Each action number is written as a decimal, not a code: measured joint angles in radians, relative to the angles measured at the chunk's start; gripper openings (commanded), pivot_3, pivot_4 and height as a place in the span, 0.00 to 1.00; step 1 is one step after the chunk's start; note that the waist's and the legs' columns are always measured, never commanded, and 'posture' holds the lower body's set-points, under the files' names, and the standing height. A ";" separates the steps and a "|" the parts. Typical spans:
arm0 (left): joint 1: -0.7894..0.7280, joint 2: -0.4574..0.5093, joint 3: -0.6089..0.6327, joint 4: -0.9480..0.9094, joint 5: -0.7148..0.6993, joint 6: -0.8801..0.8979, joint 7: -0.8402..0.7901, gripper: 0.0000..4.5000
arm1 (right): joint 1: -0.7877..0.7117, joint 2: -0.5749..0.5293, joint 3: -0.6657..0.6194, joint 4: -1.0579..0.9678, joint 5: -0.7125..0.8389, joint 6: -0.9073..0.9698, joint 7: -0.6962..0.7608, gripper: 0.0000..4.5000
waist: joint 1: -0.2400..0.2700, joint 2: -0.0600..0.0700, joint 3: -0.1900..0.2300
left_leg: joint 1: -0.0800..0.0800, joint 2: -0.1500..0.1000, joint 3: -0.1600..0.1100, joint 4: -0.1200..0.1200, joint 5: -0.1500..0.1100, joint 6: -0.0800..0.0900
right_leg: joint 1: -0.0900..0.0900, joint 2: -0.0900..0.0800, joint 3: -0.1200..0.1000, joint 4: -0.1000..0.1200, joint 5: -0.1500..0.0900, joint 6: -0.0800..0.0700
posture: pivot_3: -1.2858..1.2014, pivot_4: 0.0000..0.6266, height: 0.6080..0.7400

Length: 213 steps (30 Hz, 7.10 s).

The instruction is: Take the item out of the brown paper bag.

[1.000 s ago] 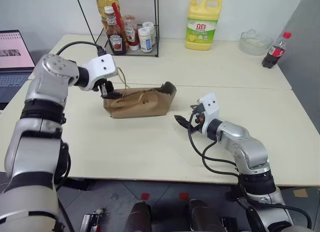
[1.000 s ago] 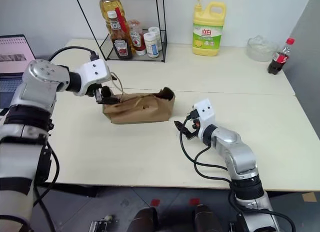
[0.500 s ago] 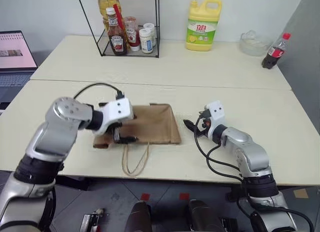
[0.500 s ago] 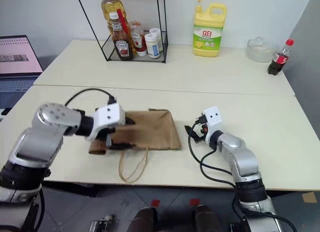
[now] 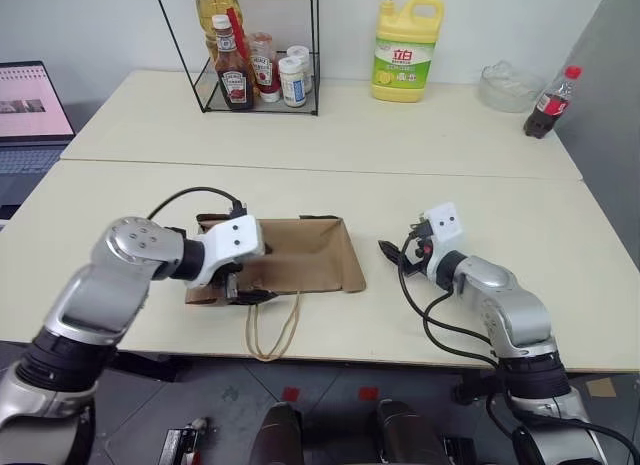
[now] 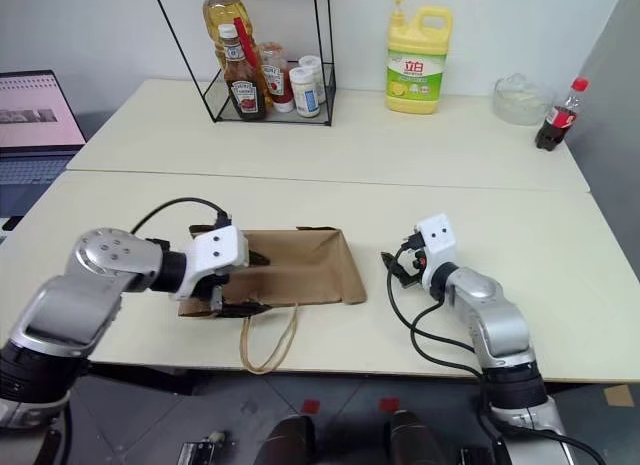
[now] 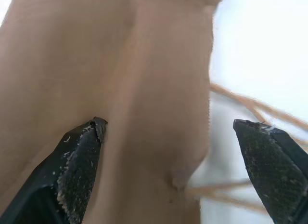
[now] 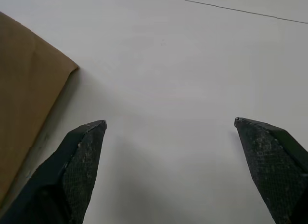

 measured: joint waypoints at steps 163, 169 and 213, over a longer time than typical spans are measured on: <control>-0.598 -0.447 0.165 0.810 -0.265 0.169 0.611 0.00 | -0.314 -0.050 0.562 0.724 -0.809 -1.519 0.030 0.01 | 0.010 -0.004 -0.002 | 0.014 -0.001 -0.001 0.001 0.001 -0.003 | 0.016 -0.001 -0.001 -0.002 -0.001 -0.001 | 0.52 0.24 1.00; -0.627 -0.448 0.201 0.835 -0.285 0.173 0.642 0.00 | -0.318 -0.065 0.563 0.723 -0.827 -1.539 0.021 0.01 | 0.010 -0.005 -0.002 | 0.014 -0.001 -0.001 0.001 0.002 -0.003 | 0.016 -0.002 -0.001 -0.002 -0.001 -0.001 | 0.52 0.24 1.00; -0.570 -0.405 0.248 0.579 -0.285 0.278 0.594 0.00 | -0.052 -0.302 0.475 0.163 -0.279 -0.984 0.653 0.74 | 0.027 -0.011 -0.009 | 0.030 -0.002 -0.004 -0.007 -0.006 0.000 | 0.045 -0.005 -0.006 -0.031 -0.002 0.003 | 0.52 0.24 1.00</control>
